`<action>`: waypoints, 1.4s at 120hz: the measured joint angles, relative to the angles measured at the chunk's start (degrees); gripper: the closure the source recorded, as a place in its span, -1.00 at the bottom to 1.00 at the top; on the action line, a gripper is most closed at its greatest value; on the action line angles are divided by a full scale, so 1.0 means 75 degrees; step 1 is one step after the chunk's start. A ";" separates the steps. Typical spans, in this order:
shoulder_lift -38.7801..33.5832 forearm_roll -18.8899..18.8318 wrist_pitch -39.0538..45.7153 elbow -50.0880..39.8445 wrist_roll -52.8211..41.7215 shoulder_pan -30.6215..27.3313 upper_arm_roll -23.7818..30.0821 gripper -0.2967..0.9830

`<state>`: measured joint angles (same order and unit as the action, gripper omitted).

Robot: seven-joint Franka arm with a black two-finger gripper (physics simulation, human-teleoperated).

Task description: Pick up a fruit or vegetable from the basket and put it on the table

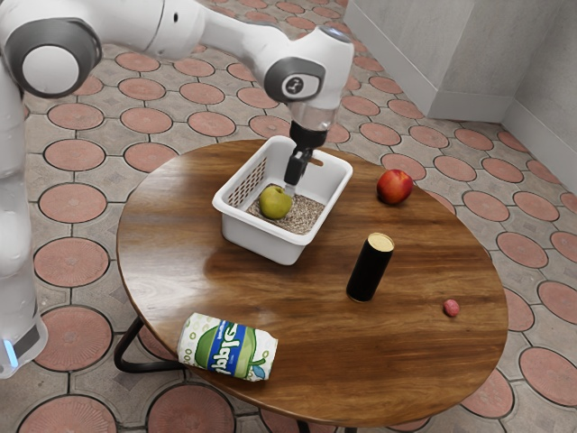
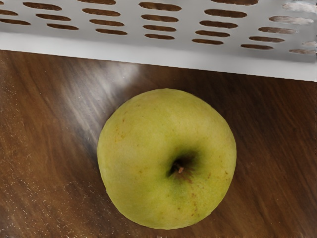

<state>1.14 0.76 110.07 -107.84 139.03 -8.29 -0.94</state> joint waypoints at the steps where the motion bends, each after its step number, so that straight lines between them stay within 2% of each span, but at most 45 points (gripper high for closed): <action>1: 0.0000 0.0009 0.0036 -0.0014 -0.0006 -0.0009 0.0000 -0.54; 29: -0.0808 0.0322 0.0777 -0.1105 -0.0133 -0.0208 -0.0003 -0.54; 69: -0.1708 0.0758 0.1068 -0.2206 -0.0250 -0.0145 -0.0013 -0.54; 105: -0.1179 0.1363 0.1253 -0.2232 -0.0539 -0.0466 -0.0014 -0.54; 150: -0.1091 0.1430 0.1485 -0.2162 -0.0899 -0.0681 -0.0027 -0.54; 168: -0.0933 0.1301 0.1509 -0.1990 -0.1013 -0.0692 -0.0027 -0.54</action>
<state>-5.86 10.51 121.38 -122.77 131.43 -13.48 -1.14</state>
